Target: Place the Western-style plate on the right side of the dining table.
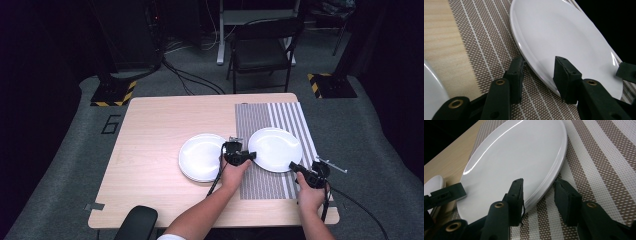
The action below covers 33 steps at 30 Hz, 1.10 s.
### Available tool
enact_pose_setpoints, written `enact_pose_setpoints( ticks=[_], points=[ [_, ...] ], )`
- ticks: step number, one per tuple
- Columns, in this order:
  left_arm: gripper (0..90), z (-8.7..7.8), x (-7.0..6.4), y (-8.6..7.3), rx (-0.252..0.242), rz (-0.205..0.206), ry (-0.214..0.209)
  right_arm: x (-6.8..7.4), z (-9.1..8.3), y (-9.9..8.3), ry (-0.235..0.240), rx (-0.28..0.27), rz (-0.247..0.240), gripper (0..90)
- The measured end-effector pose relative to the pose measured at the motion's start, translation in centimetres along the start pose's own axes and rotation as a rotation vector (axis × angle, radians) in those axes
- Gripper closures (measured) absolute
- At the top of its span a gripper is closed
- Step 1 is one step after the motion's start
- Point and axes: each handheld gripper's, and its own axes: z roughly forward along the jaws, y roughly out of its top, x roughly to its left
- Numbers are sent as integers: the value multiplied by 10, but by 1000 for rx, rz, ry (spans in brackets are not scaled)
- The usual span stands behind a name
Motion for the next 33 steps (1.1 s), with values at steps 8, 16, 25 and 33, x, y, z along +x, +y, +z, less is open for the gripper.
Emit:
enact_pose_setpoints(
  ticks=[8, 16, 25, 33],
  points=[
    [578, -7, 0, 3, -29, 6, -14, -3, -5, 2, -13, -18, 6, 591],
    [565, -15, 3, 6, -44, 11, -25, 8, -14, 2, 1, -59, -58, 579],
    [507, -27, 13, 11, -69, 8, -26, 22, -16, 2, 31, -78, -116, 559],
    [501, -47, 24, 15, -87, 19, -11, 30, -13, 2, 57, -78, -132, 558]
  ],
)
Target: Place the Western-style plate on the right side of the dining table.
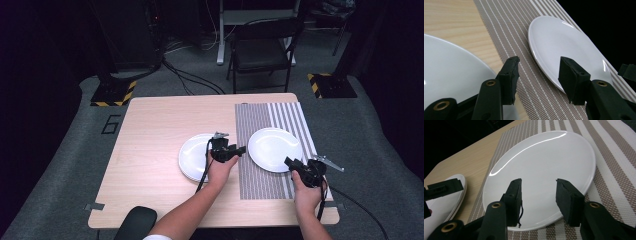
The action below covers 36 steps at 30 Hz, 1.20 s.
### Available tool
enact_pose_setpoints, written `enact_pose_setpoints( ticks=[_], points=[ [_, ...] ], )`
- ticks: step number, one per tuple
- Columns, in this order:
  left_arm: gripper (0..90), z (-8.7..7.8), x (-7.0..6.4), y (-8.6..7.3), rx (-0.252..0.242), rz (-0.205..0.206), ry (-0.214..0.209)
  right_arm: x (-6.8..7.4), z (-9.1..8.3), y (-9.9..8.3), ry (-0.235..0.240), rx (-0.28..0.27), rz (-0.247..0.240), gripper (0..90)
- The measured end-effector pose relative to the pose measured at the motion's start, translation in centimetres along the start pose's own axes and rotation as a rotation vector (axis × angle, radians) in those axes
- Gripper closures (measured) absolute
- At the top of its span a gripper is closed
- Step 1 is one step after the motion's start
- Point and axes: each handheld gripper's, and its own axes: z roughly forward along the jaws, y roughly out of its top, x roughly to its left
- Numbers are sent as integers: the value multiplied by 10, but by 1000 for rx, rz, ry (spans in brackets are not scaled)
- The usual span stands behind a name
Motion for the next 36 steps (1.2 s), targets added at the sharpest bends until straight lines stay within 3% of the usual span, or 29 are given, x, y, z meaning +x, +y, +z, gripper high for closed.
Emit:
enact_pose_setpoints(
  ticks=[8, 13, 24, 33, 36],
  points=[
    [491, -34, 17, 6, -33, 20, 16, 18, 2, -1, 45, 17, -35, 548],
    [487, -52, 29, 7, -50, 10, 31, 26, 5, -3, 74, 33, -53, 544],
    [472, -95, 63, 8, -80, 18, 92, 40, 12, -8, 111, 61, -103, 542],
    [468, -127, 93, 2, -107, -28, 139, 55, 19, -14, 165, 91, -149, 530],
    [463, -136, 101, 0, -113, -27, 149, 60, 22, -17, 181, 104, -169, 524]
  ],
)
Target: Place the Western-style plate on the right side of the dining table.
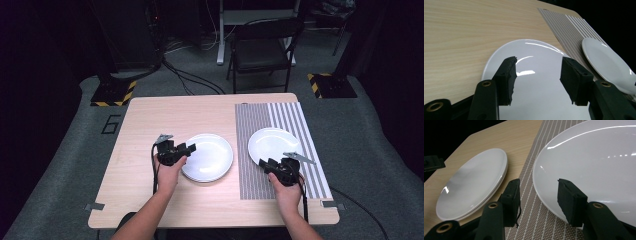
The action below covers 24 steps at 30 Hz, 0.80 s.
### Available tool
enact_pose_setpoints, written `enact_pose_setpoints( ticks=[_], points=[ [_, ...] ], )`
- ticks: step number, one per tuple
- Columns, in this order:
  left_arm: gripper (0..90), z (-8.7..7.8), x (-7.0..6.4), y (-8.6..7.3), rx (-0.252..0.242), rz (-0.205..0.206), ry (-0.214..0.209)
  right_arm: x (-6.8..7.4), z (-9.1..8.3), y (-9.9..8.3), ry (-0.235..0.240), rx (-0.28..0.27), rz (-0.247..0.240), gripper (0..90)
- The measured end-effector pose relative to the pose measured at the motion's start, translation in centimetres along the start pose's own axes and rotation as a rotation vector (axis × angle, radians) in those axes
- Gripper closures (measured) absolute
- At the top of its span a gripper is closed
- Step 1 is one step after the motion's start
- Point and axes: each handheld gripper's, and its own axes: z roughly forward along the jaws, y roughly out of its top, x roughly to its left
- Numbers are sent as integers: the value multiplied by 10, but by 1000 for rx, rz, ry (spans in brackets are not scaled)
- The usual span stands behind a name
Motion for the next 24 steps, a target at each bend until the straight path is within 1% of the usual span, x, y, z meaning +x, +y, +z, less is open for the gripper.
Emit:
enact_pose_setpoints(
  ticks=[1, 2, 3, 4, 5, 7, 9, 10, 11, 12, 13, 14, 15, 16, 17, 18, 19, 20, 21, 22, 24],
  points=[
    [463, -4, 4, -1, -6, 4, 10, 1, 1, 0, 4, 1, -6, 523],
    [462, -6, 6, -1, -1, 13, 19, 3, 2, -1, 10, 7, -11, 523],
    [462, -9, 10, -2, -12, 16, 38, 4, 3, -2, 12, 9, -11, 523],
    [462, -11, 14, -3, -19, 10, 44, 5, 4, -2, 15, 14, -14, 523],
    [461, -13, 16, -3, -16, 8, 49, 6, 5, -2, 19, 15, -18, 522],
    [459, -16, 23, -3, -22, -16, 62, 9, 7, -3, 23, 19, -22, 521],
    [451, -18, 27, -3, -25, -30, 62, 12, 9, -4, 31, 25, -30, 515],
    [441, -19, 30, -4, -19, -33, 62, 14, 10, -4, 31, 28, -37, 511],
    [439, -20, 33, -4, -2, -36, 58, 16, 11, -5, 34, 32, -46, 504],
    [436, -20, 34, -4, 5, -43, 58, 18, 12, -6, 42, 46, -58, 496],
    [431, -21, 36, -5, 7, -33, 64, 19, 13, -8, 44, 52, -66, 495],
    [432, -23, 39, -6, 1, -18, 71, 20, 14, -9, 46, 68, -88, 494],
    [432, -25, 42, -7, 2, -24, 83, 22, 14, -11, 48, 83, -103, 493],
    [431, -26, 45, -7, 5, -20, 87, 24, 14, -12, 49, 101, -118, 490],
    [431, -27, 49, -7, 5, -26, 93, 25, 14, -12, 53, 111, -132, 489],
    [431, -28, 51, -8, -1, -43, 103, 27, 14, -13, 60, 119, -149, 487],
    [431, -30, 56, -9, 2, -50, 117, 28, 14, -13, 62, 126, -164, 486],
    [431, -31, 57, -9, 3, -58, 120, 30, 14, -13, 70, 138, -184, 485],
    [431, -32, 61, -10, 0, -71, 131, 31, 14, -14, 74, 143, -187, 483],
    [431, -33, 63, -10, 3, -72, 134, 32, 15, -14, 82, 155, -212, 480],
    [431, -35, 69, -11, -3, -91, 149, 36, 17, -16, 95, 176, -243, 475]
  ],
)
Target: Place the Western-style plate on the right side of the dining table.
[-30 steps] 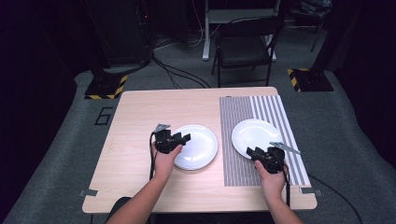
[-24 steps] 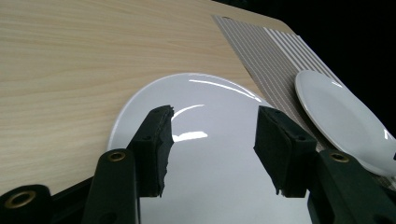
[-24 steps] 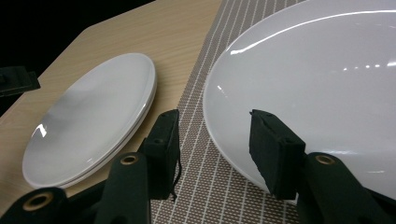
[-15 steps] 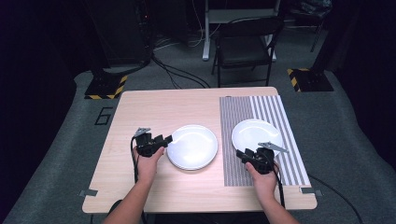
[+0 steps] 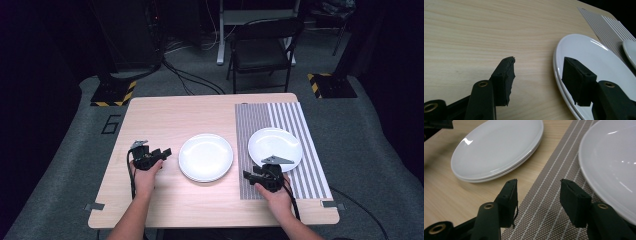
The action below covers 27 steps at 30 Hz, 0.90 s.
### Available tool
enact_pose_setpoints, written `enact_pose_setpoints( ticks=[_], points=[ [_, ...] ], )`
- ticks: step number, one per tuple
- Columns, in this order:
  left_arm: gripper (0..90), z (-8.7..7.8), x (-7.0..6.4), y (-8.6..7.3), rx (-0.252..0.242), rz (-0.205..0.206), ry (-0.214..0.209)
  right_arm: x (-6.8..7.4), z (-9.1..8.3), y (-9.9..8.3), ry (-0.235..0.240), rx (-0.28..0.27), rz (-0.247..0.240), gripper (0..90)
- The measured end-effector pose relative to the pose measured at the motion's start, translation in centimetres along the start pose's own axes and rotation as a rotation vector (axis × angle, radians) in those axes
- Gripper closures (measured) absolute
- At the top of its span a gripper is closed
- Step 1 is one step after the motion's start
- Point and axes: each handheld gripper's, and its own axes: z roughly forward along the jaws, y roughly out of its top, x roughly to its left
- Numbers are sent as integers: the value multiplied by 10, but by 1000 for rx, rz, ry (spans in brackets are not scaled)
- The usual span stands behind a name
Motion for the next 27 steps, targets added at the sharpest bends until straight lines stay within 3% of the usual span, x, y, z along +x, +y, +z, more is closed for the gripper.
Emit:
enact_pose_setpoints(
  ticks=[4, 7, 11, 24, 27],
  points=[
    [431, -2, 11, 0, -2, -31, 26, 11, 7, -4, 26, 14, -65, 472],
    [431, -3, 16, -1, 2, -48, 40, 14, 12, -7, 51, 24, -63, 472],
    [430, -1, 20, -2, 10, -56, 58, 15, 15, -8, 48, 33, -70, 472],
    [426, 8, 14, -4, 64, 8, 73, 13, 20, -12, 23, 49, -88, 468],
    [424, 11, 13, -4, 66, 43, 87, 13, 20, -13, 12, 44, -107, 468]
  ],
)
